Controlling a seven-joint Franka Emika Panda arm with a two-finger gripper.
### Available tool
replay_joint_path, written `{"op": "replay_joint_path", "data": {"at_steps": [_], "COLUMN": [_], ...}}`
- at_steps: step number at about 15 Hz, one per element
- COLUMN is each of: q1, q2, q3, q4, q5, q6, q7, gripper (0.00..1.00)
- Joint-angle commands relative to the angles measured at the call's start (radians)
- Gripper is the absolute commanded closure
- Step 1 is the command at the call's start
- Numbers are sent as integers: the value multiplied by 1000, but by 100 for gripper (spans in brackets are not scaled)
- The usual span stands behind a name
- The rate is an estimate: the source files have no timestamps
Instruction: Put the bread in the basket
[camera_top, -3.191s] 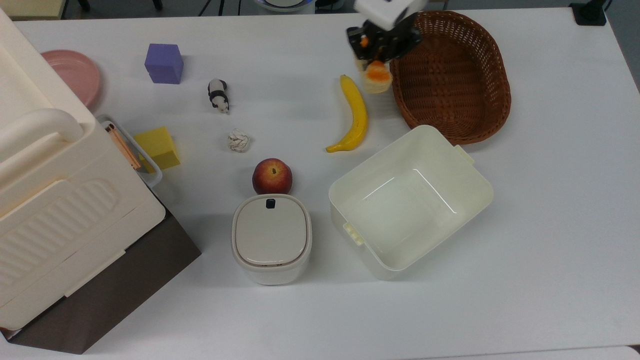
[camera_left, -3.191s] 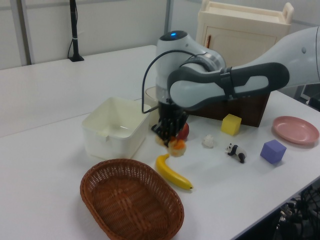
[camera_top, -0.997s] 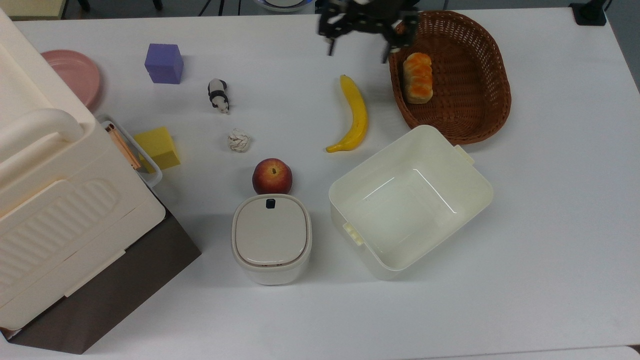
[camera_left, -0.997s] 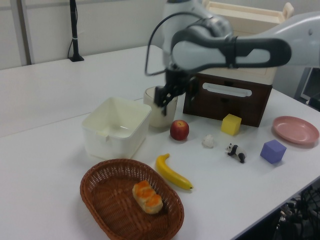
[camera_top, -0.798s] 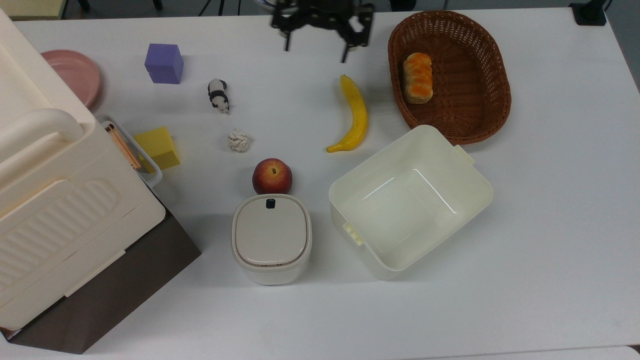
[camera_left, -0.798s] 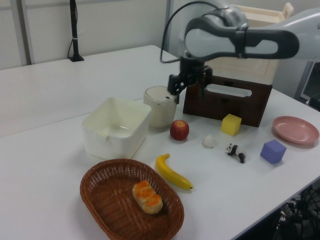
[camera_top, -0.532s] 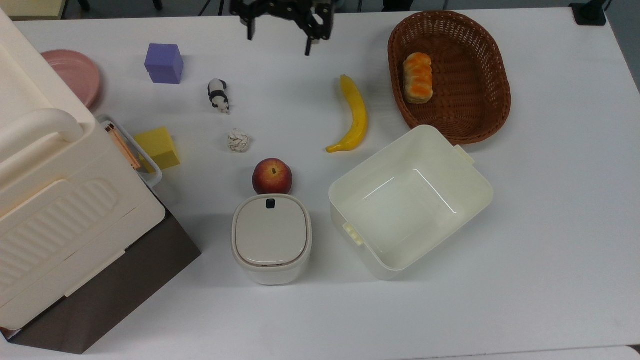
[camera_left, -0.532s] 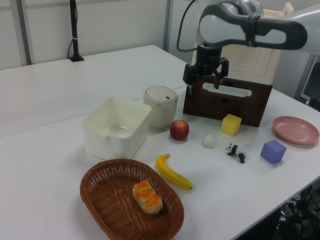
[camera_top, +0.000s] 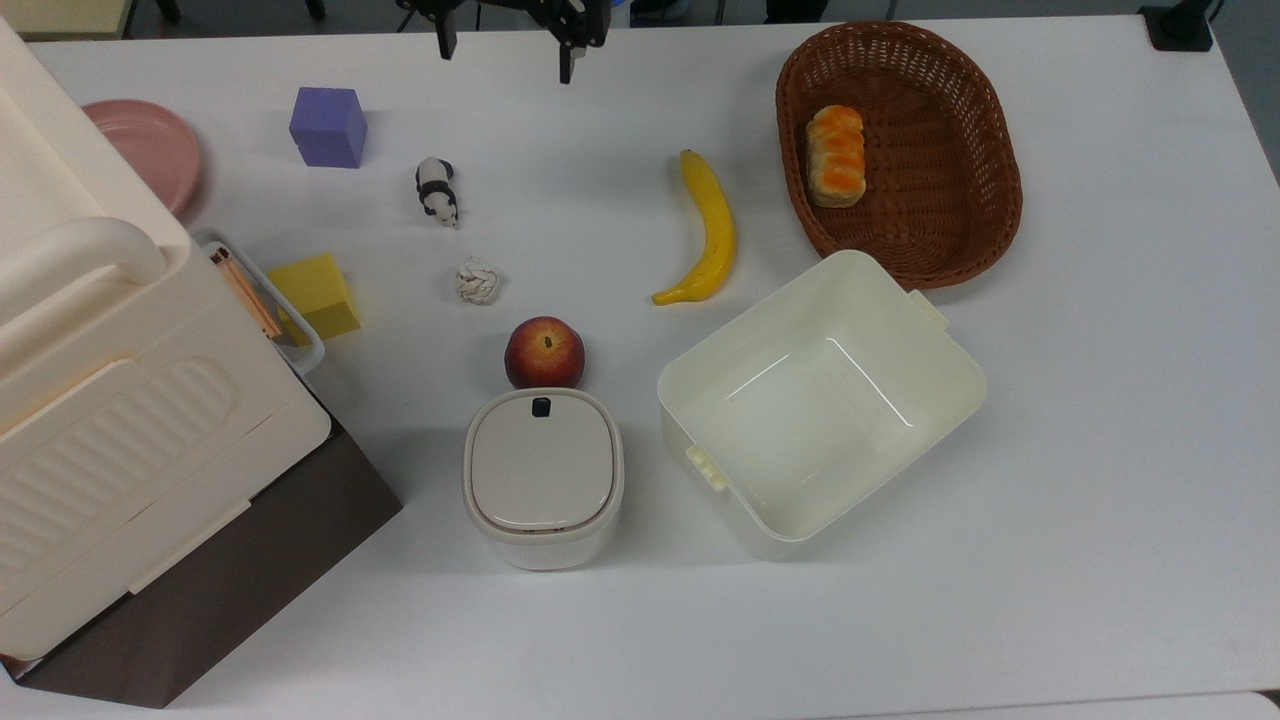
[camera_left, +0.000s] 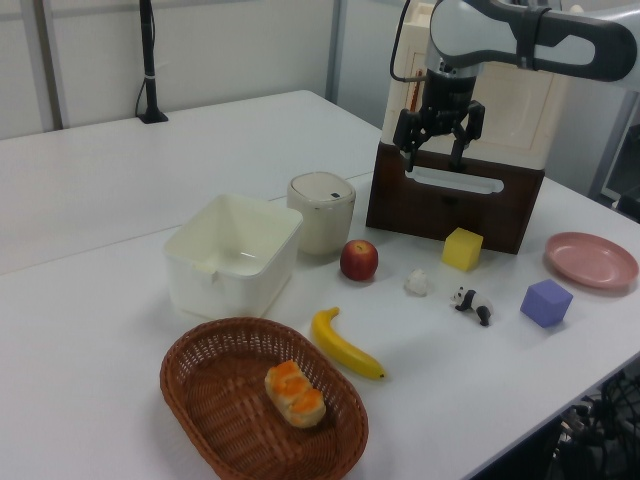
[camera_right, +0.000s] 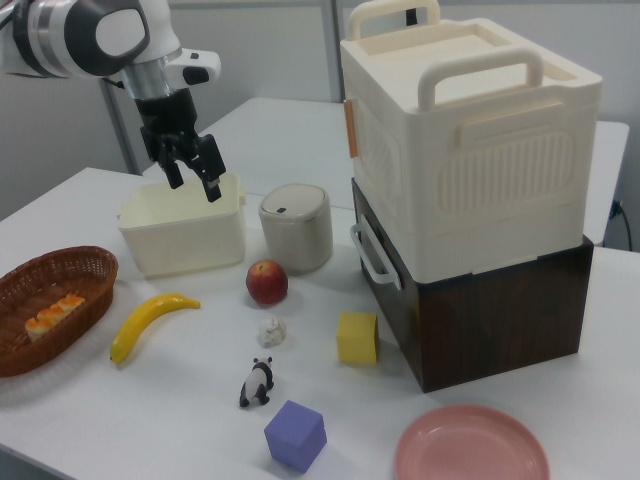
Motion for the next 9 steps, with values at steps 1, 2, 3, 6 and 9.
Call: {"op": "replay_joint_path", "data": {"at_steps": [1,2,3,6,9], "q1": [28,38,43,43,45], "q2": [-1,2,3,5,5], "q3": [-44,-44,-44,-44,-44], "q4": [9,9,9,9,9], "q5": [62,60,60,60,60], "q6": [-52,-57,-59,-59,-59], "q7": [-95,-98,-98,-96,-103], "gripper": [0,0,0,0,0]}}
